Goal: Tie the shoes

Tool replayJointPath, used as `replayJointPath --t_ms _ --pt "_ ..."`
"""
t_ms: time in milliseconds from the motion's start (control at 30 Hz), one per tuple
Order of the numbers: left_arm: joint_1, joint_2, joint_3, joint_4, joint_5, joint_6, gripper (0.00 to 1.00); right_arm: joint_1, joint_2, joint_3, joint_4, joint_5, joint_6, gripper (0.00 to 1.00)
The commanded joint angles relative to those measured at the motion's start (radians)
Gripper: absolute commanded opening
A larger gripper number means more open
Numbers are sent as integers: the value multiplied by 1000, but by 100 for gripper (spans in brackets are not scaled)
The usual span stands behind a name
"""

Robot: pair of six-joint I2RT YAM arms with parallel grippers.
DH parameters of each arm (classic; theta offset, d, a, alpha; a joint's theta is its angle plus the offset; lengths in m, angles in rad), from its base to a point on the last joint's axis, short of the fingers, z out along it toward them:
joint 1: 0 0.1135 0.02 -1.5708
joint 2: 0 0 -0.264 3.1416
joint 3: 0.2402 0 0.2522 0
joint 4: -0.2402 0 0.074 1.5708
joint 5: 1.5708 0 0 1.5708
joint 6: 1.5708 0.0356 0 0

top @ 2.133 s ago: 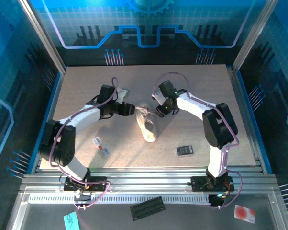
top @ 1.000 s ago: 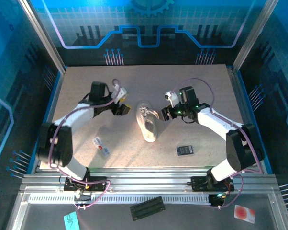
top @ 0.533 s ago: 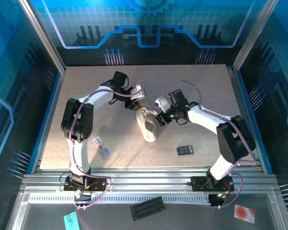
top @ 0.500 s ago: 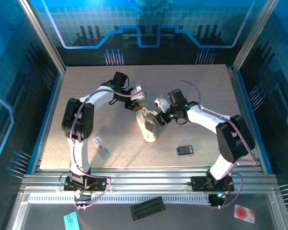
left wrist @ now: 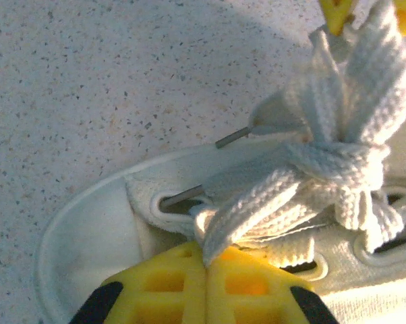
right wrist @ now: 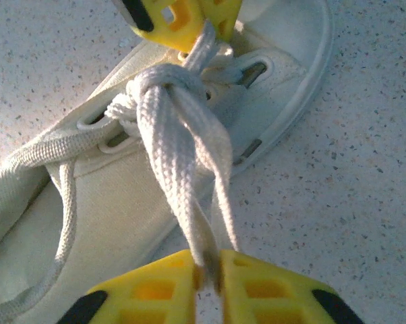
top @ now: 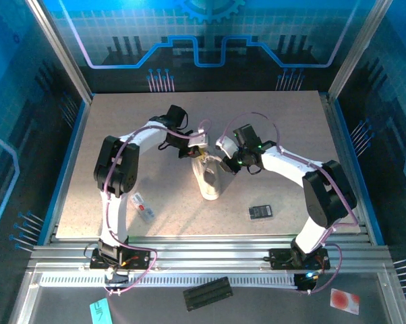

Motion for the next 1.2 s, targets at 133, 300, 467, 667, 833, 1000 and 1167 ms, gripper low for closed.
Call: replayJointPath --t_ms 133,300,467,667,833,1000,1167 --pt "-2 -254 -179 10 -116 -35 0 12 -1 66 -57 27 -51 4" --pt "-14 -420 -338 4 -194 -123 0 12 17 98 -89 29 -84 1" --pt "-59 -532 -501 41 -239 -237 0 15 49 122 -138 21 -151 0" --pt "-123 -477 -538 57 -355 -358 0 18 145 201 -246 89 -224 0" --pt "-125 -434 -537 94 -420 -427 0 24 184 217 -271 132 -242 0" --pt "-122 -402 -540 115 -439 -470 0 18 195 214 -277 135 -233 0" --pt "-122 -399 -551 148 -424 -490 0 12 206 198 -290 139 -216 0"
